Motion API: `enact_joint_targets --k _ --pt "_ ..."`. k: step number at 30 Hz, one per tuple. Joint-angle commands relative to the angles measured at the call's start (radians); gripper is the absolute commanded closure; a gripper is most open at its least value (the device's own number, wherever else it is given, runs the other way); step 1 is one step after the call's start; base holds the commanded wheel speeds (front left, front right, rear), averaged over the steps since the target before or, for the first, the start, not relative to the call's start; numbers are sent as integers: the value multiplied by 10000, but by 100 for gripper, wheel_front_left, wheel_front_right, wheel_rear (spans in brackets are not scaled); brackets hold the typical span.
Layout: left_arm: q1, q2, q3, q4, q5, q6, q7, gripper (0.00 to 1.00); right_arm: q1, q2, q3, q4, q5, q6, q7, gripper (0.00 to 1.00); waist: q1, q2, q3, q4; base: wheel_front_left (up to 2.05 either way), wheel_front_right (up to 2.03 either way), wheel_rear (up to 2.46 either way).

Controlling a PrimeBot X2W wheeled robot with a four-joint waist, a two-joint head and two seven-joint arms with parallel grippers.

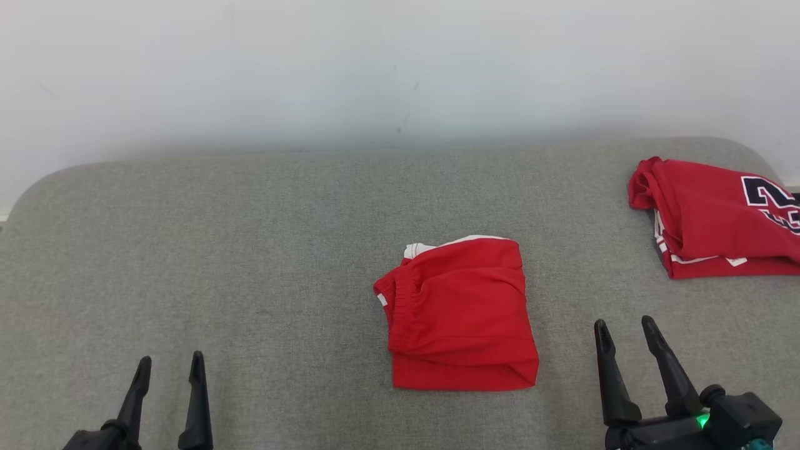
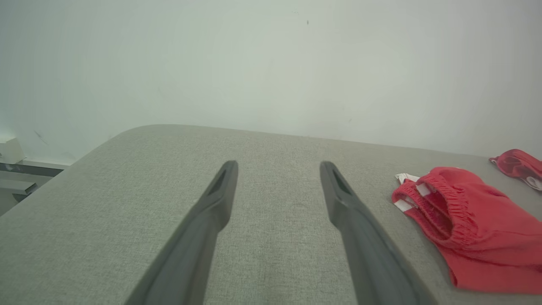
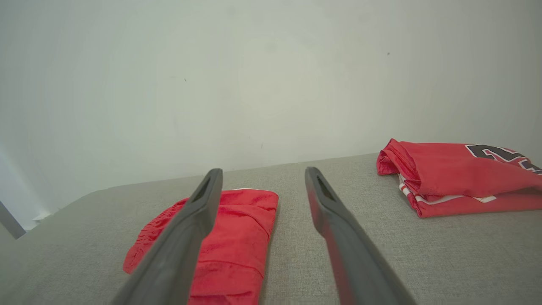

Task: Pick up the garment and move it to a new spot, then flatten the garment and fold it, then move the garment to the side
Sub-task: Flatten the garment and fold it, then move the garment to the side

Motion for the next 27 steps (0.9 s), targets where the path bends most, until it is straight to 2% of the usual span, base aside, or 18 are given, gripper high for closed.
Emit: enact_joint_targets --k 1,27 --pt "144 -2 -28 16 101 12 0 0 178 85 -32 -37 -129 -21 -72 0 1 0 -99 87 0 0 0" --pt "242 37 -263 73 237 12 1 0 491 442 -348 -22 -604 -21 -85 0 1 0 -136 280 0 0 0"
